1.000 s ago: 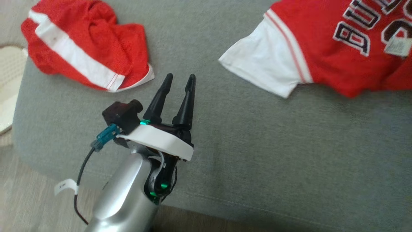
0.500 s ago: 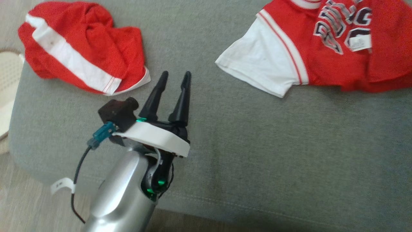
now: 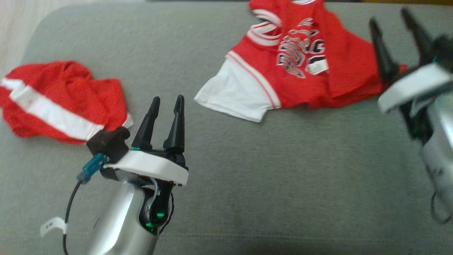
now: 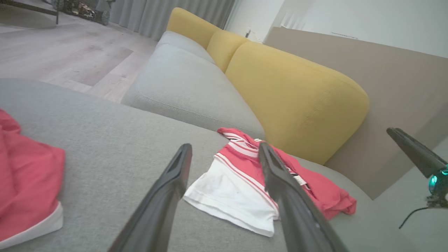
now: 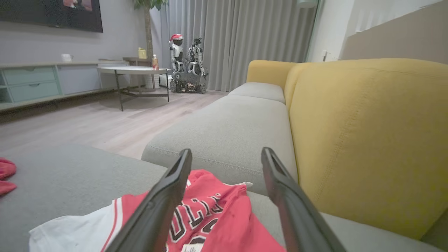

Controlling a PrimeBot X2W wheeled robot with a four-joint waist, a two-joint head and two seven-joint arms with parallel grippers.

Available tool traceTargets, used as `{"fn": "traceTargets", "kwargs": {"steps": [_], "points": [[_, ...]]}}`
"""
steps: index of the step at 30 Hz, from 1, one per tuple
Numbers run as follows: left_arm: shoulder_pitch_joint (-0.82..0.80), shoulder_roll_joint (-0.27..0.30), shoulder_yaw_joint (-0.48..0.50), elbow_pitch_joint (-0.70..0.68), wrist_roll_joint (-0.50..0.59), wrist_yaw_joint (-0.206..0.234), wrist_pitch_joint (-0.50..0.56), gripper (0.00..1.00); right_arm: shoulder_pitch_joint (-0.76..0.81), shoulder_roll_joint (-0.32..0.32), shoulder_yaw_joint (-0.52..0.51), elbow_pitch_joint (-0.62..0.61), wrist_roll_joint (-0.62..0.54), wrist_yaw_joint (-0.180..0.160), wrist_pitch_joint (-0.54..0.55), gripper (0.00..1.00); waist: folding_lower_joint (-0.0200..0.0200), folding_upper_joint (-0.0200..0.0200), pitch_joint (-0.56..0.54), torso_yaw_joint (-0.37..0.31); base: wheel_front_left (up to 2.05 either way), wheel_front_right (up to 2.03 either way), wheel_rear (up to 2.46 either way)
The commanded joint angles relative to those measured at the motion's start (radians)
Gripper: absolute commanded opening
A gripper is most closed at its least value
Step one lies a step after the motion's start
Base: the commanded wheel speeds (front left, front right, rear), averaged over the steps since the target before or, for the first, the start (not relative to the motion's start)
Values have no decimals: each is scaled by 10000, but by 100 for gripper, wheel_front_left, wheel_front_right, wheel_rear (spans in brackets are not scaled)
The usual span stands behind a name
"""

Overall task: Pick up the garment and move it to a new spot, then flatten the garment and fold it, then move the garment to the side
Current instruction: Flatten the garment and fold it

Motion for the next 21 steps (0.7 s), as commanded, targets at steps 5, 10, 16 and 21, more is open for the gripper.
{"fn": "traceTargets", "kwargs": {"steps": [5,10,16,21], "points": [[171,112,636,-388,260,-155,-120,100,2996,994,-1669,-2440,-1222,-7,-108,100,0,0,-722,-926,0,0,0],[538,112,840,-343,313,-219,-120,100,4791,1916,-2570,-3408,-2322,-7,-109,100,0,0,-791,-1164,0,0,0],[615,112,911,-281,390,-285,-120,100,5268,2332,-2891,-3721,-2921,-7,-109,100,0,0,-731,-1159,0,0,0],[566,112,746,-252,351,-298,-120,100,5155,2394,-3190,-3628,-3192,-7,78,100,0,0,-559,-950,0,0,0]]}}
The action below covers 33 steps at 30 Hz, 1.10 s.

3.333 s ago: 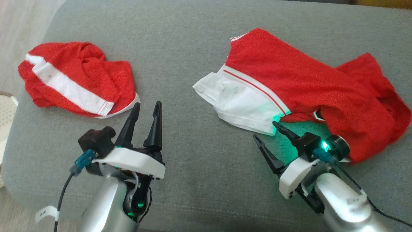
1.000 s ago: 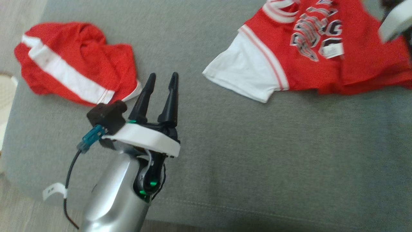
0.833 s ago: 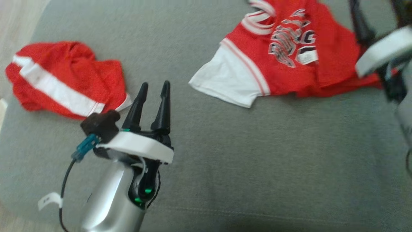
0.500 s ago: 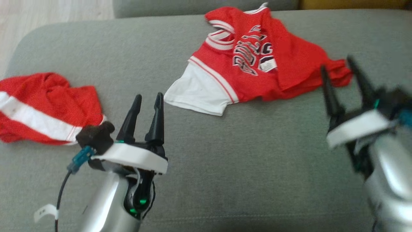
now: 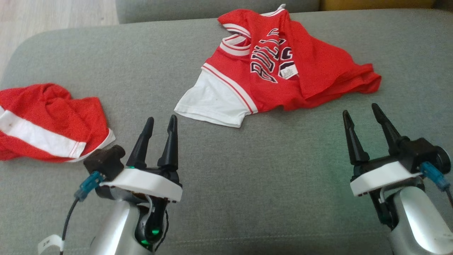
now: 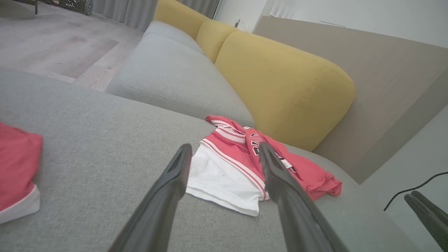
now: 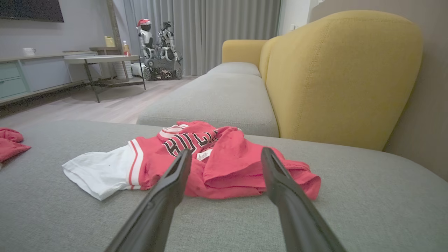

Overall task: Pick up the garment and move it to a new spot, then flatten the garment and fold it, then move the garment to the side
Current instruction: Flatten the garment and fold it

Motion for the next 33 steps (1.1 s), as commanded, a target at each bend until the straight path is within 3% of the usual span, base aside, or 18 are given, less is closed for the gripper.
{"fn": "traceTargets", "kwargs": {"steps": [1,7,18,25,26,27,28,33], "points": [[-367,99,213,-257,42,-47,-120,100,-436,20,49,-226,-92,-7,72,100,1,-1,121,127,0,0,0],[-585,99,-111,-226,20,31,-120,100,-1213,-14,-1,346,-72,-7,509,100,1,-1,722,622,0,0,0],[-1038,99,-675,-327,-112,198,-120,100,-3034,-492,-241,2459,71,-7,1137,100,1,-1,1777,1755,0,0,0],[-1037,99,-809,-450,-213,311,-120,100,-3685,-545,-352,3596,14,-7,1263,100,1,-1,2028,2062,0,0,0],[-1030,99,-825,-462,-217,320,-120,100,-3738,-557,-354,3726,13,-7,1274,86,1,-1,2045,2072,0,0,0],[-1026,99,-836,-474,-218,328,-120,100,-3784,-566,-359,3841,10,-7,1264,22,1,-1,2058,2078,0,0,0],[-1028,99,-844,-475,-221,338,-120,100,-3823,-574,-357,3933,3,-7,1223,0,1,-1,2063,2077,0,0,0],[-1047,99,-800,-438,-225,378,-120,100,-3977,-544,-345,4111,14,-7,841,0,1,-1,1943,1932,0,0,0]]}}
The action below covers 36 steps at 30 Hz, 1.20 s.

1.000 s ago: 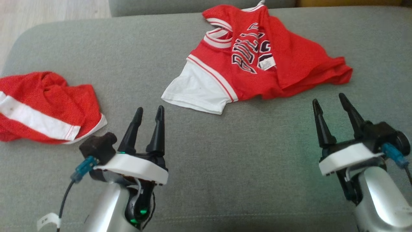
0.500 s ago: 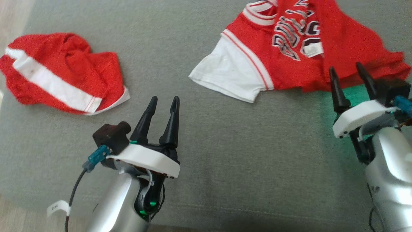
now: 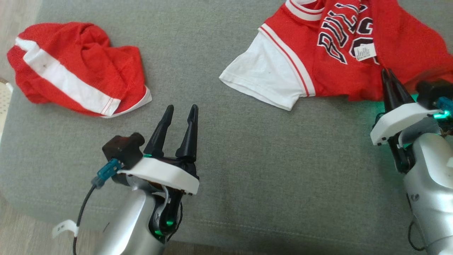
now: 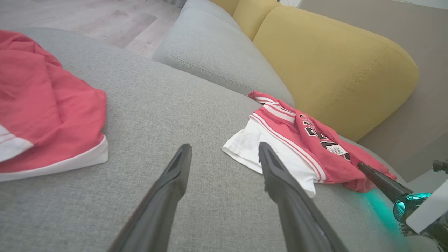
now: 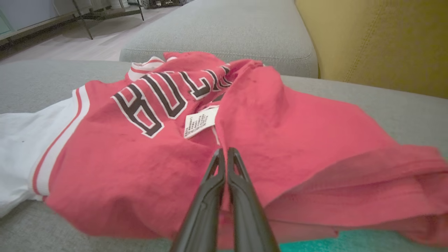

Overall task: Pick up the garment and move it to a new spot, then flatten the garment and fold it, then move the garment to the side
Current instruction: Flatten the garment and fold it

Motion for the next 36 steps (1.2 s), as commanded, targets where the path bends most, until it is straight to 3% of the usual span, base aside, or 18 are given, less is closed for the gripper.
{"fn": "traceTargets", "kwargs": {"steps": [1,8,14,19,23,29,36], "points": [[-365,97,290,-328,-23,39,-120,100,-311,-82,206,-266,-47,-7,-201,0,0,0,-99,-106,0,0,0],[-266,97,329,-248,-34,6,-120,100,-412,-58,499,-971,-17,-7,-473,0,0,0,-545,-465,0,0,0],[-80,97,452,-202,-82,-11,-120,100,-183,-71,1316,-2954,527,-7,-230,0,0,0,-1049,-822,0,0,0],[27,97,403,-211,-121,-48,-120,100,-642,-811,1231,-4716,715,-7,717,0,0,0,-1128,-893,0,0,0],[-74,97,280,-247,-121,-88,-120,100,-1710,-1639,860,-5440,783,-7,1764,0,0,0,-885,-647,0,0,0],[-326,97,-59,-386,-231,-69,-120,100,-3922,-2774,77,-4942,605,-7,2775,0,0,0,-39,39,0,0,0],[-665,97,-481,-558,-436,14,-120,100,-6192,-3360,-238,-2582,-248,-7,3025,0,0,0,911,872,0,0,0]]}}
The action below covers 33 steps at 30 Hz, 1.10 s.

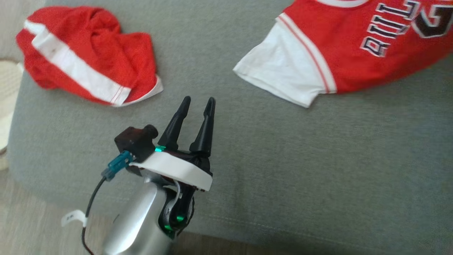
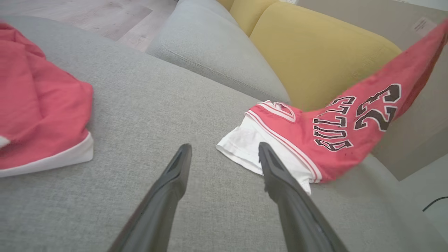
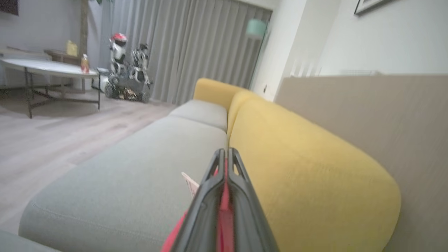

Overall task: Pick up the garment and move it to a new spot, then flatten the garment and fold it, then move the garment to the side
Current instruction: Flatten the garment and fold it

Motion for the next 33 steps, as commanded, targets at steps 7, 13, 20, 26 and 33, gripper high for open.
{"fn": "traceTargets", "kwargs": {"steps": [7,13,20,26,33], "points": [[-447,95,69,-484,-150,154,-120,100,-741,164,447,2861,-951,-7,-665,100,-1,0,832,709,0,0,0],[-566,95,74,-444,-87,214,-120,100,-810,442,427,3992,-1141,-7,-1348,100,-1,0,753,473,0,0,0],[-538,95,337,-279,43,156,-120,100,-248,973,412,4656,-527,-7,-2696,100,-1,0,47,-152,0,0,0],[-333,95,867,-181,213,73,-120,100,1192,1572,582,4192,579,-7,-3694,100,-1,0,-885,-946,0,0,0],[31,95,1513,-49,410,-16,-120,100,3771,2264,695,2213,1645,-7,-4046,100,-1,0,-1754,-1947,0,0,0]]}}
